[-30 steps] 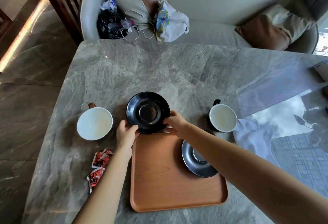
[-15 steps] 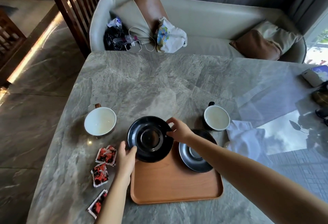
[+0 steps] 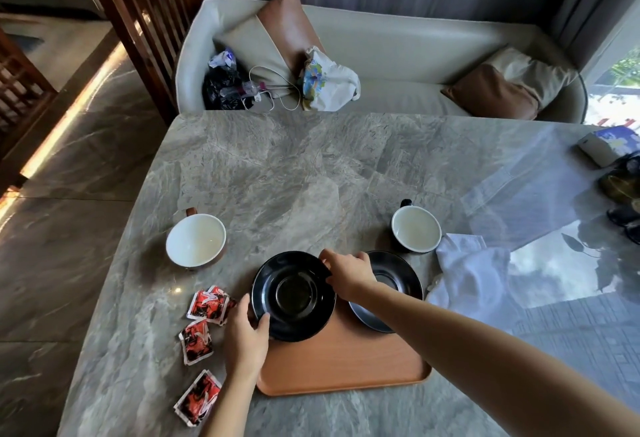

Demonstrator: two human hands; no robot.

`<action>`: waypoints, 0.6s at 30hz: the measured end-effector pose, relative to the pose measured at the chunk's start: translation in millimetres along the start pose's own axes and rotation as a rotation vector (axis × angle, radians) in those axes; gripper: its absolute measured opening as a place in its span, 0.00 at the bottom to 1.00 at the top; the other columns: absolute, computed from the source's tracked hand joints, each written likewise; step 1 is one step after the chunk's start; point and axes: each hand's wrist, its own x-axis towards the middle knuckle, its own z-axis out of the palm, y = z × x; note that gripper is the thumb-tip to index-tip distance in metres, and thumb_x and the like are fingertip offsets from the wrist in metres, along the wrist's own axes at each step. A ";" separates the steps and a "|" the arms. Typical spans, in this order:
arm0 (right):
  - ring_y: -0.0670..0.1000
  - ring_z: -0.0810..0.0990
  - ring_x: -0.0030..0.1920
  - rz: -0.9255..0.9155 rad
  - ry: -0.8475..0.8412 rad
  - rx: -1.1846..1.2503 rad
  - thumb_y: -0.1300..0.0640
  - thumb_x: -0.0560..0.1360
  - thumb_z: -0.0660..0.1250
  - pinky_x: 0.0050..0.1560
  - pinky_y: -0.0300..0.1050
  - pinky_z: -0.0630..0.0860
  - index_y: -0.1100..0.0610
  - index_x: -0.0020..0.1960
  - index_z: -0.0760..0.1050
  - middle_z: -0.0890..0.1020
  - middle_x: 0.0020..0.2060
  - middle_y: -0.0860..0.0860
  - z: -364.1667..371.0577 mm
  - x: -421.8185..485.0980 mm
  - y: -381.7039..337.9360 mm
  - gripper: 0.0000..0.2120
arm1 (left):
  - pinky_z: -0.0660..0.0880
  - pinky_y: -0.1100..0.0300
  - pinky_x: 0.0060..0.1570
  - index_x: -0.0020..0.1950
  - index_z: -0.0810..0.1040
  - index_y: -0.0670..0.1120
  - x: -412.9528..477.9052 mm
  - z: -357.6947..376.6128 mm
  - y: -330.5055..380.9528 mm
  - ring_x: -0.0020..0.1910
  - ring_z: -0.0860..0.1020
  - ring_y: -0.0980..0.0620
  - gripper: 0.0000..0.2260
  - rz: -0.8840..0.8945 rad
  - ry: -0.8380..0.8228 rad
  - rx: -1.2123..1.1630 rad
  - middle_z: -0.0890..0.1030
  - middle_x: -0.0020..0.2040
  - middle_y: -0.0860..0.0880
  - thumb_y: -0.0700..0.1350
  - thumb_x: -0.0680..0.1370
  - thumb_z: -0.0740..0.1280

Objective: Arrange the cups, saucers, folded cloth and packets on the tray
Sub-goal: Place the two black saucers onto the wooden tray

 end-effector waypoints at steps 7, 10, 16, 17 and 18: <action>0.56 0.80 0.55 -0.006 -0.021 -0.055 0.56 0.72 0.61 0.64 0.58 0.56 0.48 0.58 0.68 0.84 0.48 0.51 -1.0 6.6 2.9 0.15 | 0.70 0.51 0.56 0.66 0.70 0.43 -2.5 3.1 2.7 0.62 0.72 0.41 0.23 0.028 0.044 0.110 0.75 0.63 0.40 0.35 0.72 0.69; 0.55 0.79 0.55 -0.020 -0.018 -0.047 0.56 0.72 0.61 0.62 0.57 0.58 0.47 0.58 0.68 0.84 0.49 0.49 -3.2 8.9 1.7 0.15 | 0.69 0.55 0.52 0.64 0.70 0.43 0.0 1.6 2.6 0.60 0.74 0.42 0.22 0.021 0.030 0.088 0.77 0.61 0.42 0.35 0.72 0.69; 0.53 0.73 0.59 -0.033 0.021 -0.018 0.55 0.71 0.65 0.62 0.54 0.63 0.47 0.58 0.71 0.74 0.55 0.50 -3.3 10.5 2.0 0.16 | 0.77 0.47 0.46 0.54 0.73 0.46 6.3 -2.5 2.0 0.44 0.82 0.40 0.11 -0.047 -0.067 0.149 0.81 0.51 0.45 0.42 0.73 0.67; 0.53 0.72 0.61 -0.039 0.030 -0.029 0.55 0.71 0.66 0.62 0.54 0.63 0.47 0.59 0.69 0.74 0.56 0.50 -2.7 10.3 2.3 0.17 | 0.77 0.47 0.46 0.53 0.72 0.47 7.2 -2.8 1.5 0.43 0.82 0.40 0.10 -0.045 -0.079 0.155 0.81 0.50 0.45 0.43 0.73 0.67; 0.54 0.71 0.62 -0.047 0.047 -0.042 0.55 0.71 0.67 0.62 0.54 0.64 0.48 0.61 0.68 0.73 0.57 0.50 -1.3 10.1 2.4 0.20 | 0.77 0.46 0.46 0.53 0.72 0.47 7.9 -2.9 0.7 0.43 0.82 0.40 0.10 -0.039 -0.084 0.162 0.82 0.49 0.45 0.43 0.73 0.67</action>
